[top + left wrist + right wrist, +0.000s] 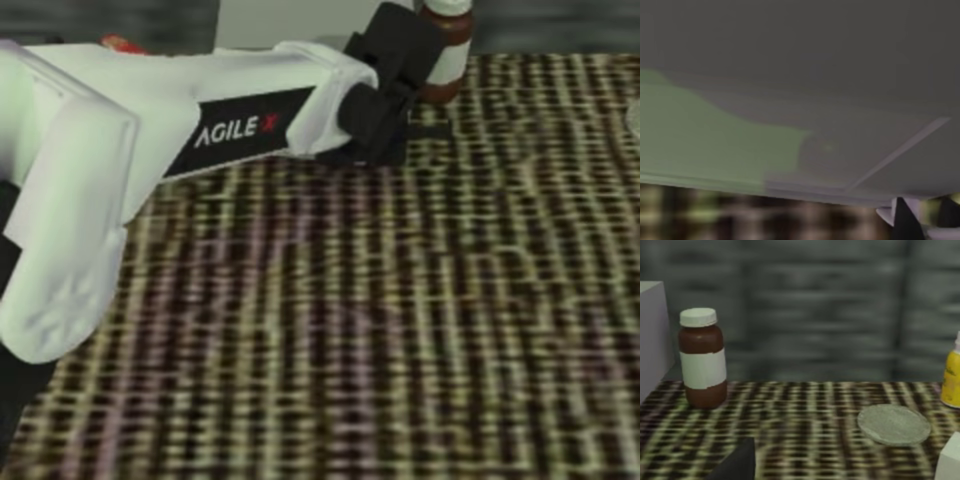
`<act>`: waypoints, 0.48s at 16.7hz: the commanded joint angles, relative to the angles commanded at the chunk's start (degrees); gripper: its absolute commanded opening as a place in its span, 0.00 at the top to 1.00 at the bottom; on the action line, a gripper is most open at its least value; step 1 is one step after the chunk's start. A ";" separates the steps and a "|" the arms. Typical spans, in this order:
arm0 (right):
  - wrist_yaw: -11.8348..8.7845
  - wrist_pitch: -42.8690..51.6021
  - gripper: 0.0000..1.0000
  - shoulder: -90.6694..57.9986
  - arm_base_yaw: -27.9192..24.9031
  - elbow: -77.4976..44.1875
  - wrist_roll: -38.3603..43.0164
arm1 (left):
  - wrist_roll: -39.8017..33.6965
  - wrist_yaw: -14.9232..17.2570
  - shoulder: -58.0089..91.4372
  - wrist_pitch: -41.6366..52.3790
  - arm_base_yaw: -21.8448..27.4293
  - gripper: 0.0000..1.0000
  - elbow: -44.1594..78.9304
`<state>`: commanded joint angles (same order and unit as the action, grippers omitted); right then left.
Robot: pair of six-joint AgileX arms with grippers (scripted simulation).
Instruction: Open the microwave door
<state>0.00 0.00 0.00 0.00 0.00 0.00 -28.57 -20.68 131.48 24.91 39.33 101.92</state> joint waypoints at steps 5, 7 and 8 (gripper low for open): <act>0.00 0.00 0.00 0.00 0.00 0.00 0.00 | 2.45 1.59 -2.57 -2.71 -0.71 1.00 -3.92; 0.00 0.00 0.00 0.00 0.00 0.00 0.00 | 2.45 1.59 -2.57 -2.71 -0.71 1.00 -3.92; 0.00 0.00 0.00 0.00 0.00 0.00 0.00 | 2.45 1.59 -2.57 -2.71 -0.71 1.00 -3.92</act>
